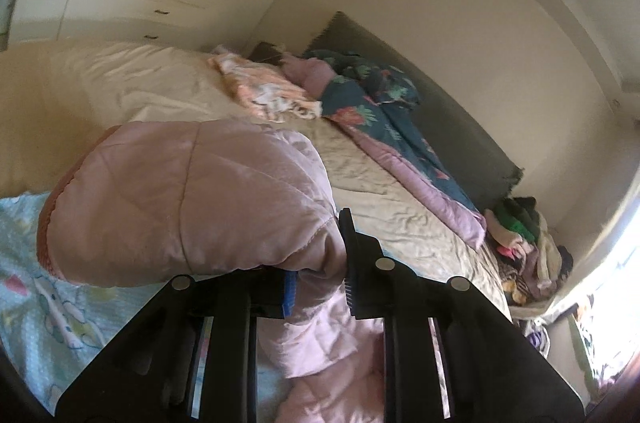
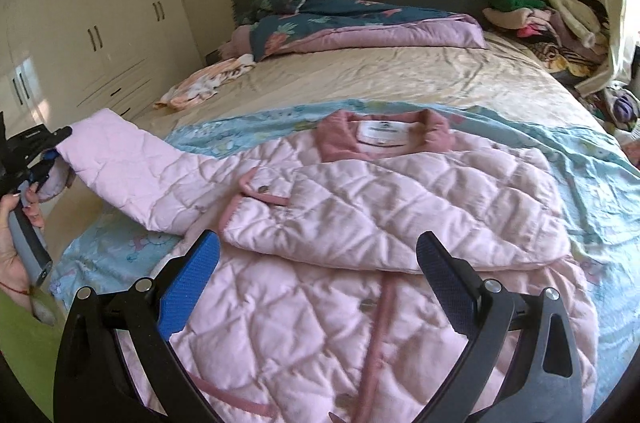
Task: Fold large clothes
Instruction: 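Lift the held sleeve with the left tool and carry it over the jacket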
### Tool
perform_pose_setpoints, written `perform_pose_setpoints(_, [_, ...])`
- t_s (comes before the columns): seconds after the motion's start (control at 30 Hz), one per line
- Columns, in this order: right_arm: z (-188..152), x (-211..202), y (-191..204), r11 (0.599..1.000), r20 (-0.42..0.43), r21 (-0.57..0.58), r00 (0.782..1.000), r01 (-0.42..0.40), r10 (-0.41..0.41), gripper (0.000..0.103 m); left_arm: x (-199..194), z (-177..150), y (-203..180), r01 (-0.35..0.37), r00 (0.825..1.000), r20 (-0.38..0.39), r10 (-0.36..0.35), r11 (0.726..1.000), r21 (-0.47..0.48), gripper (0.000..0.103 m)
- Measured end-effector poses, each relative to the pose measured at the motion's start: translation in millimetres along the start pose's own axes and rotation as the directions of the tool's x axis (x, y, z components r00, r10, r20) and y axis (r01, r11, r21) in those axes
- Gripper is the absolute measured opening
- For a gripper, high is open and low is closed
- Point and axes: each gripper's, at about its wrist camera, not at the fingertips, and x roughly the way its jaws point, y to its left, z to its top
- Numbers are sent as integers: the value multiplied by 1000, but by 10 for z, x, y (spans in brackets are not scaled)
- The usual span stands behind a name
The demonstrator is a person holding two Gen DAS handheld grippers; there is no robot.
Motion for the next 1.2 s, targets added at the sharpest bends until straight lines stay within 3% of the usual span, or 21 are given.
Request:
perform_pose_setpoints(0.17, [16, -127, -212, 999, 9, 36, 1000, 22, -22, 98, -59, -89, -283, 37, 999, -7, -37, 997, 71, 11])
perform_pose_setpoints(0.63, [-2, -468, -520, 996, 34, 27, 996, 83, -84, 98, -146, -309, -1022, 32, 999, -30, -25, 969, 243, 11])
perform_pose_setpoints(1.03, [-41, -625, -817, 993, 51, 39, 993, 108, -110, 98, -95, -647, -1535, 36, 999, -34, -24, 919, 392, 11])
perform_pose_setpoints(1.2, [-51, -635, -858, 988, 51, -34, 988, 148, -146, 98, -36, -831, -1769, 40, 999, -35, -27, 888, 458, 11])
